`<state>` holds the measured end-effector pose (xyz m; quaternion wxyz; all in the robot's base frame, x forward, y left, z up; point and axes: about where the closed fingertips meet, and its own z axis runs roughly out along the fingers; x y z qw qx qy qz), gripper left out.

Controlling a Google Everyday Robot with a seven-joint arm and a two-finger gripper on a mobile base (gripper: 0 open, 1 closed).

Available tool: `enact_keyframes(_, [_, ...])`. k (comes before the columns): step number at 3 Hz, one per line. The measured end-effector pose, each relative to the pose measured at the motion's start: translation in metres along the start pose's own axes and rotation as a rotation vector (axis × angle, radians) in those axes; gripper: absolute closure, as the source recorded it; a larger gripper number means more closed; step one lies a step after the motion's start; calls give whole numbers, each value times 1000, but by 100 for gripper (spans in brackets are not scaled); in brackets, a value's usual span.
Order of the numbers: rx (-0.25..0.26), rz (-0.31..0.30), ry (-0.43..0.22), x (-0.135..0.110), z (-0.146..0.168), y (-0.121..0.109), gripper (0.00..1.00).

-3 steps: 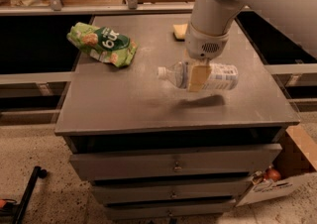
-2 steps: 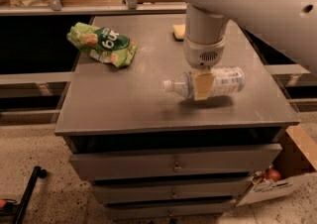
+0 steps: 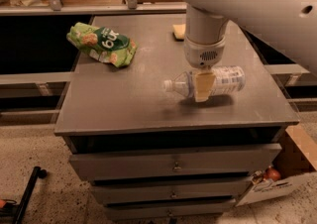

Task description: Knock blue plastic bottle over

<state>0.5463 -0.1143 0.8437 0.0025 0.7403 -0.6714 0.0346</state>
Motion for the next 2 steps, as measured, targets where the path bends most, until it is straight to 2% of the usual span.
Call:
enact_keyframes(1, [7, 0, -3, -1, 0, -1, 0])
enact_keyframes(2, [7, 0, -3, -1, 0, -1, 0])
